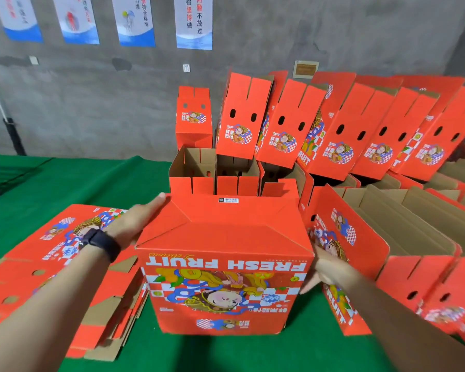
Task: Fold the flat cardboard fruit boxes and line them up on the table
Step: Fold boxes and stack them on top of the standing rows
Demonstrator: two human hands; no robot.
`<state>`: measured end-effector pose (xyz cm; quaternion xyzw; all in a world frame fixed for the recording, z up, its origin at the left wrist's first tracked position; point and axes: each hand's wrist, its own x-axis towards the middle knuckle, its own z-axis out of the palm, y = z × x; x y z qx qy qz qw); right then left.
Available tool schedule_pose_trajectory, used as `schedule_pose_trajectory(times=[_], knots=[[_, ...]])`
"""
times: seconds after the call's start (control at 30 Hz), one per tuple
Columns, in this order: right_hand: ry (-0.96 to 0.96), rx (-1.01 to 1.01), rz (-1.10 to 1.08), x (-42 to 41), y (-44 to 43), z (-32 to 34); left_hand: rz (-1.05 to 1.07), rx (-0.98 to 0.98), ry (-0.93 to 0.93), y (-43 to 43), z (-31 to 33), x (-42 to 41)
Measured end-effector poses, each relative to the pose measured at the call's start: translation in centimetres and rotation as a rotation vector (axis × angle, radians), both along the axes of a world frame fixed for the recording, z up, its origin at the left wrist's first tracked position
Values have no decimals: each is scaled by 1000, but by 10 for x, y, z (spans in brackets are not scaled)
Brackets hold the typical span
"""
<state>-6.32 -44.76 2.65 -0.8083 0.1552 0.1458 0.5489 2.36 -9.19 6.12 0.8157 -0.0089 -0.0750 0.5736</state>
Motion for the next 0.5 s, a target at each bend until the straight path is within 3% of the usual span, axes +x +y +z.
schedule_pose_trajectory(times=[0.13, 0.2, 0.4, 0.5], knots=[[-83, -80, 55, 0, -12, 26, 31, 31, -79, 4, 24, -4], [-101, -63, 82, -1, -19, 29, -32, -55, -11, 8, 26, -5], [-131, 283, 172, 3, -28, 10, -106, -235, 152, 18, 2, -12], [-228, 295, 234, 1, -29, 6, -195, -312, 188, 24, -17, -16]])
